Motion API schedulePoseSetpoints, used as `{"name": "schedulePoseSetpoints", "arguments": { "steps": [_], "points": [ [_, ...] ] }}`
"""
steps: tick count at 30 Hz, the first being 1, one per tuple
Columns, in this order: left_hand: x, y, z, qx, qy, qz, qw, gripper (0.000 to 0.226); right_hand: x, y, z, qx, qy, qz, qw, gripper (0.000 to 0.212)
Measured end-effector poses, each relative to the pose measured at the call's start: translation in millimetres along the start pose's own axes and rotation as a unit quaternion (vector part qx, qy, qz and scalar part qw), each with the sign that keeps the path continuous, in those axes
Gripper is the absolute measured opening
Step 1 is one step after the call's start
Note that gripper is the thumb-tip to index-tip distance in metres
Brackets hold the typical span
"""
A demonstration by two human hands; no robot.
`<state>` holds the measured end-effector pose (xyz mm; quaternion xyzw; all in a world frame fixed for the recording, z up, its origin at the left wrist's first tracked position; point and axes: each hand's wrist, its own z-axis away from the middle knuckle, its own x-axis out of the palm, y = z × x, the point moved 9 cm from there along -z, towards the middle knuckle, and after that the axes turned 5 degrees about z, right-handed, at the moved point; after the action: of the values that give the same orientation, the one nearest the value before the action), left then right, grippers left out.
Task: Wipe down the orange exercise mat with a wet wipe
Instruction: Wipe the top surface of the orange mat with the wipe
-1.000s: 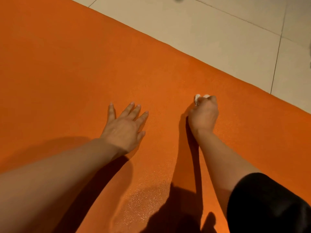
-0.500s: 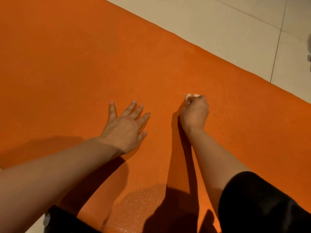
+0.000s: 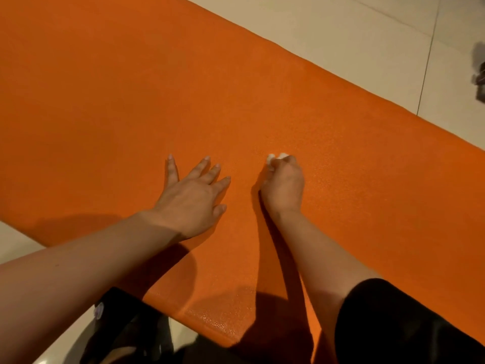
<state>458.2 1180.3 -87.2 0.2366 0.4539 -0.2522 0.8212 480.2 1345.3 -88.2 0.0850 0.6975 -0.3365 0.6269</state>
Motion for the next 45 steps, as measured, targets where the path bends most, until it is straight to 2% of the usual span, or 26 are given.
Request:
{"name": "schedulePoseSetpoints", "arguments": {
  "steps": [2,4,8,10,14,17,21,23,25,27,29,31,33,35,39,41,43,45],
  "points": [
    [1.4,1.7,2.7,-0.001,-0.005,-0.001,1.0,0.061,14.9,-37.0,20.9,-0.114,-0.044,-0.019,0.992,0.02],
    [2.4,2.4,7.0,0.005,-0.008,-0.009,1.0,0.062,18.7,-34.7,28.2,-0.148,-0.076,-0.008,0.986,0.024],
    [5.2,-2.8,20.0,0.006,-0.02,-0.026,0.999,0.062,-0.6,22.8,27.9,-0.041,-0.031,0.041,0.998,0.025],
    [7.0,-4.7,26.0,0.002,-0.026,-0.029,0.999,0.062,-0.6,19.1,36.8,-0.012,-0.019,0.041,0.999,0.022],
    [9.0,1.3,34.9,0.015,-0.027,-0.028,0.999,0.06,16.9,-39.6,65.0,-0.088,-0.07,-0.025,0.993,0.023],
    [10.2,3.4,47.6,0.033,-0.032,-0.041,0.998,0.061,11.5,-30.7,74.0,-0.103,-0.094,-0.016,0.99,0.028],
    [14.5,-13.3,72.4,0.019,-0.039,-0.037,0.998,0.063,-12.3,32.4,79.4,0.027,-0.046,0.026,0.998,0.024],
    [15.2,-18.7,81.4,0.008,-0.033,-0.034,0.999,0.063,-10.1,25.2,85.6,0.051,-0.042,0.015,0.998,0.02],
    [17.9,-18.9,87.3,0.003,-0.033,-0.029,0.999,0.062,3.7,-8.5,92.1,0.016,-0.064,-0.004,0.998,0.02],
    [20.3,-19.0,90.9,0.004,-0.03,-0.023,0.999,0.062,11.8,-44.7,102.2,-0.057,-0.08,-0.021,0.995,0.022],
    [21.1,-20.6,95.6,0.009,-0.03,-0.017,0.999,0.062,11.4,-47.5,111.2,-0.087,-0.098,-0.019,0.991,0.026],
    [21.9,-20.5,101.4,0.014,-0.033,-0.019,0.999,0.062,1.2,-13.8,114.9,-0.059,-0.09,0.02,0.994,0.023],
    [23.6,-20.6,108.2,0.024,-0.032,-0.021,0.999,0.063,-16.2,23.6,121.3,0.019,-0.05,0.042,0.998,0.016],
    [24.6,-21.6,112.9,0.028,-0.023,0.004,0.999,0.062,-20.4,21.0,129.4,0.063,-0.036,0.044,0.996,0.015],
    [26.1,-22.3,119.1,0.039,-0.021,0.019,0.999,0.062,0.9,-79.4,148.2,-0.061,-0.063,-0.031,0.996,0.019],
    [26.8,-23.1,121.9,0.049,-0.026,0.019,0.998,0.063,-1.2,-93.9,162.4,-0.092,-0.076,-0.051,0.992,0.024],
    [27.8,-23.9,126.5,0.063,-0.034,0.02,0.997,0.064,-8.3,-63.3,171.3,-0.058,-0.088,-0.018,0.994,0.033],
    [27.3,-25.1,131.9,0.075,-0.027,0.036,0.996,0.064,-23.6,-19.1,179.7,0.015,-0.057,0.023,0.998,0.028]
  ]
}}
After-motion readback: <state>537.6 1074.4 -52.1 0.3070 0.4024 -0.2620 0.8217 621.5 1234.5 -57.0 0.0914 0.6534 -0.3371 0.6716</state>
